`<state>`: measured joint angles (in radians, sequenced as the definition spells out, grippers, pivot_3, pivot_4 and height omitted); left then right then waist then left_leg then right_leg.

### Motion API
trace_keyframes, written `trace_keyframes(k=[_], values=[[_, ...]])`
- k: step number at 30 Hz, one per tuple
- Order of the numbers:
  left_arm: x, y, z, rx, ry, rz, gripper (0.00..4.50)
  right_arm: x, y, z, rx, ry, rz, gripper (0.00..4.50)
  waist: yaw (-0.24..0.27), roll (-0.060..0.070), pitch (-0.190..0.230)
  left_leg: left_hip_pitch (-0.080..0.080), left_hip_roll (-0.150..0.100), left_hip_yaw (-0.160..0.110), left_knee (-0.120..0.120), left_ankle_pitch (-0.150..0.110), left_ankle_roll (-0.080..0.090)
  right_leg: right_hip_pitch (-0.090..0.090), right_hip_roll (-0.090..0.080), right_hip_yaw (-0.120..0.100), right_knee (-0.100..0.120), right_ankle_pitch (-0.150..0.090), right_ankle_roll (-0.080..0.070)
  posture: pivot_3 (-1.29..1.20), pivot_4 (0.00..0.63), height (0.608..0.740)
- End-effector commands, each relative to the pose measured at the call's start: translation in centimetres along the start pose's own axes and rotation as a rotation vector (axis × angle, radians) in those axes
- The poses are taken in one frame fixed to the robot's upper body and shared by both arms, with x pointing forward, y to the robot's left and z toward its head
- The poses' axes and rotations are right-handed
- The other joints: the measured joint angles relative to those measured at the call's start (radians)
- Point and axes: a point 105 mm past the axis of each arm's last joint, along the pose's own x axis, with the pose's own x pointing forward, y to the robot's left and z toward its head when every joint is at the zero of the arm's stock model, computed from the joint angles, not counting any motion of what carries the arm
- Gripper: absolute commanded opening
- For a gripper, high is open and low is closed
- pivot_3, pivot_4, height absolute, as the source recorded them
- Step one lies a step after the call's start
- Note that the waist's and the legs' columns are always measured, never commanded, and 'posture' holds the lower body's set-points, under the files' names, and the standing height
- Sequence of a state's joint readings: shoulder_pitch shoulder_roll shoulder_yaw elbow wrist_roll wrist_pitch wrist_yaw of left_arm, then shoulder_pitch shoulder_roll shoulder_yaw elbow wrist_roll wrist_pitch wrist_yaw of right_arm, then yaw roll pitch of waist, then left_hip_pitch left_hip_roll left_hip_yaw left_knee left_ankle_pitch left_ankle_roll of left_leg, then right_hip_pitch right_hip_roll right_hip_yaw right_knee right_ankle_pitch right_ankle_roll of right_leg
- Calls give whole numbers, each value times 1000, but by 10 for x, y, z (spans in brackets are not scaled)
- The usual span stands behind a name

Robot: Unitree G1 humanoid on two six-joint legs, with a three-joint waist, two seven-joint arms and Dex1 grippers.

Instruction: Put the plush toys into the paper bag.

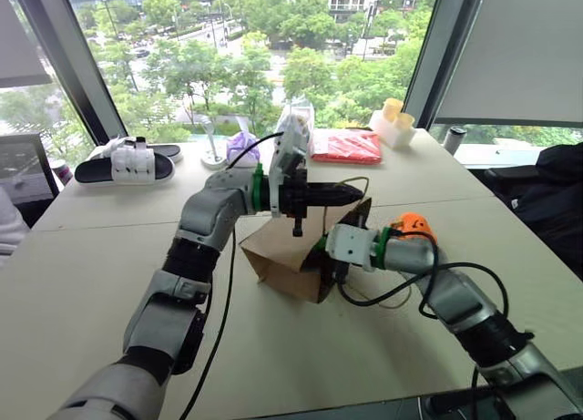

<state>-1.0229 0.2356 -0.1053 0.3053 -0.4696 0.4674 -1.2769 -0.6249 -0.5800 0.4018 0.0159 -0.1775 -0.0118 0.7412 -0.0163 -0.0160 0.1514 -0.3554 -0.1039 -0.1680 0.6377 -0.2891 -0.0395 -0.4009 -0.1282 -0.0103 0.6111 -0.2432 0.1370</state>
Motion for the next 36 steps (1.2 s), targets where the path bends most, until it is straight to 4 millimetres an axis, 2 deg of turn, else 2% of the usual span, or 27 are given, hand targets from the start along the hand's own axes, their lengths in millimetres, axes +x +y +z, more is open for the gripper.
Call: trace_keyframes(k=[1, 2, 5, 8, 10, 15, 17, 19, 20, 22, 23, 24, 25, 27, 29, 31, 35, 36], values=[[1, -4, 7, 47, 2, 2, 0, 7, -10, 11, -61, -39, -15, 959, 3, 0, 0, 0, 0, 0, 0, 0, 0, 0, 0, 0, 0, 0, 0, 0, 150, 740], [1, -2, 5, 52, 12, 14, 0, 7, -10, 11, -59, -42, -13, 1370, 4, 0, 0, 0, 0, 0, 0, 0, 0, 0, 0, 0, 0, 0, 0, 0, 150, 740], [-2, 3, 2, 63, 28, 53, 0, 3, -14, 13, -41, -55, -43, 2980, 4, 0, 0, -1, -1, -1, 1, 0, 0, 0, 0, 1, 0, 0, 0, 0, 150, 740], [-4, 9, 1, 75, 36, 95, 0, -8, -18, 11, -19, -43, -81, 4469, 4, 0, 0, -1, -1, -1, 0, 0, 0, 0, 0, 1, 0, 0, 0, 0, 150, 740], [-4, 14, 1, 87, 40, 121, 0, -18, -20, 12, 17, -48, -110, 4469, 5, 0, 0, 0, -1, -1, 0, 0, 0, 0, 0, 1, 0, 0, 0, 0, 150, 740], [-7, 19, -2, 96, 41, 144, 0, -63, -35, 26, 294, -162, -251, 4469, 6, 0, 0, -1, -1, -1, 0, 0, 0, 0, 0, 1, 0, 0, 0, 0, 150, 740], [-8, 21, -2, 96, 41, 146, 0, -87, -41, 21, 438, -162, -313, 4469, 7, 0, 0, -1, -1, -1, 0, 0, 0, 0, 0, 1, 0, 0, 0, 0, 150, 740], [-8, 21, -2, 96, 39, 147, 0, -99, -42, 19, 523, -161, -338, 4469, 7, 0, 0, 0, -1, -2, 0, 0, 0, 1, 0, 1, -1, 0, 0, 0, 150, 740], [-8, 22, -1, 94, 35, 147, 0, -105, -47, 12, 573, -148, -385, 4469, 5, 0, 0, 0, -1, -1, 0, 0, 0, 1, 0, 1, -1, 0, 0, 0, 150, 740], [-7, 21, -1, 88, 27, 141, 0, -118, -56, -31, 671, 15, -551, 4469, 5, 0, 0, 0, -1, -1, 0, 0, 1, 1, 0, 1, -1, 0, 0, 0, 150, 740], [-6, 21, 0, 87, 25, 137, 0, -121, -57, -46, 690, 79, -596, 4469, 5, 0, 0, 0, -1, -1, 0, -1, 2, 1, 0, 2, 0, 0, 0, 0, 150, 740], [-5, 19, -1, 84, 23, 129, 0, -118, -53, -71, 704, 200, -637, 4469, 6, 0, 0, 0, -1, -1, 0, -1, 3, 2, 0, 2, 0, 0, 0, 0, 150, 740], [-4, 18, -2, 82, 22, 123, 0, -115, -50, -86, 705, 277, -655, 4469, 5, 0, 0, 0, -1, -1, 0, -2, 3, 1, 0, 2, 0, 0, 0, 0, 150, 740], [-3, 13, -5, 83, 24, 110, 0, -114, -46, -130, 690, 515, -735, 4469, 1, 0, 0, 1, -1, 1, 0, -1, 2, 1, 0, 3, 1, 0, 0, 0, 150, 740], [-3, 11, -6, 85, 26, 108, 0, -114, -46, -154, 686, 642, -796, 4469, 1, 1, -1, 0, -1, 2, 0, 0, 0, -2, 0, 5, 2, 0, -1, 0, 150, 740], [-3, 10, -7, 83, 20, 119, 0, -108, -42, -171, 718, 701, -824, 4469, -1, 1, -1, -1, 0, 3, -2, 1, -1, -4, 0, 5, 2, 0, -1, 0, 150, 740], [-6, 9, -5, 85, 16, 138, 0, -100, -32, -186, 758, 764, -829, 4469, -3, 1, -1, 0, 0, 3, -5, 1, -1, -5, 0, 6, 1, 0, -1, 0, 150, 740], [-8, 9, -5, 85, 16, 145, 0, -99, -31, -187, 762, 768, -825, 3973, -3, 1, -1, 0, 0, 3, -5, 1, -1, -5, 0, 6, 1, 0, -1, 0, 150, 740]])
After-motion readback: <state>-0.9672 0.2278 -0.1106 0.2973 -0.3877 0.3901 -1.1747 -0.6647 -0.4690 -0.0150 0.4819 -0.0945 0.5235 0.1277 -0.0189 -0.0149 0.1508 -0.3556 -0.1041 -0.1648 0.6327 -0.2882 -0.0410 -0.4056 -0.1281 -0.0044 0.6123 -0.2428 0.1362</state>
